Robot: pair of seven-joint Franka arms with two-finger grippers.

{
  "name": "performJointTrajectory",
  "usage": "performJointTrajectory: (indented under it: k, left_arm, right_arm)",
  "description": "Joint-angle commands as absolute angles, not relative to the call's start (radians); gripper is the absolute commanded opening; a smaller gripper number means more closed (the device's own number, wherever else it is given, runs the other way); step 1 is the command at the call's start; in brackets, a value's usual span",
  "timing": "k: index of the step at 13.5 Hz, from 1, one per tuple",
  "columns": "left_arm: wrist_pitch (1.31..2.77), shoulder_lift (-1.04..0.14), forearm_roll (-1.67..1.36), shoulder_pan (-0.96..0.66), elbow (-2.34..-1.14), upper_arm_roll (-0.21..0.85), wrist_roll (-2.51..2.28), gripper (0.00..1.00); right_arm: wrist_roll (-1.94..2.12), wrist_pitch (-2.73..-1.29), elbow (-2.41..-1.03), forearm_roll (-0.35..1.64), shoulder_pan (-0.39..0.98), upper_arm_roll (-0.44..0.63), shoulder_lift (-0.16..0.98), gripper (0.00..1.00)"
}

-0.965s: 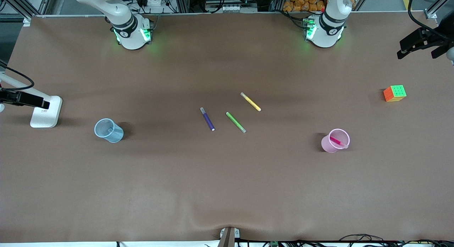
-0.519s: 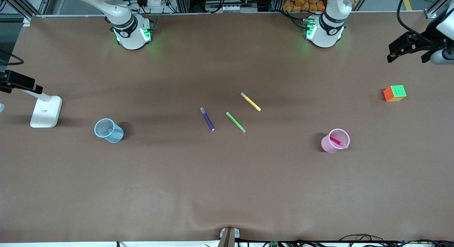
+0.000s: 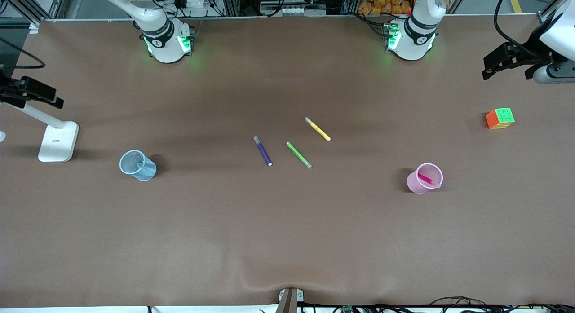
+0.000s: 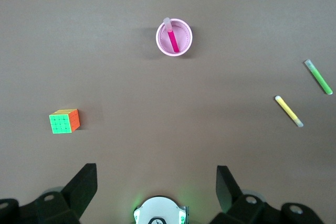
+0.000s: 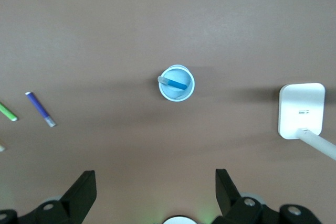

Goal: Place pink and blue markers in matching cups

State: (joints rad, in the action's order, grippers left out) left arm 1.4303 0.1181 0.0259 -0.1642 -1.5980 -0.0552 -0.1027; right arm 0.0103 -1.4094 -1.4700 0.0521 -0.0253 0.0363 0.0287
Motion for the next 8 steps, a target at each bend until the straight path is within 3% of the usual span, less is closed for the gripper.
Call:
performJointTrajectory:
  k: [1, 8]
  left_arm:
    - [1.437, 0.126, 0.021, -0.152, -1.594, -0.044, -0.110, 1.00]
    - [1.431, 0.127, 0.021, -0.152, -1.583, -0.043, -0.109, 1.00]
  right_arm:
    - [0.011, -1.453, -1.566, 0.018, -0.067, -0.009, -0.049, 1.00]
    - [0.015, -1.442, -1.511, -0.032, -0.063, -0.006, -0.028, 1.00]
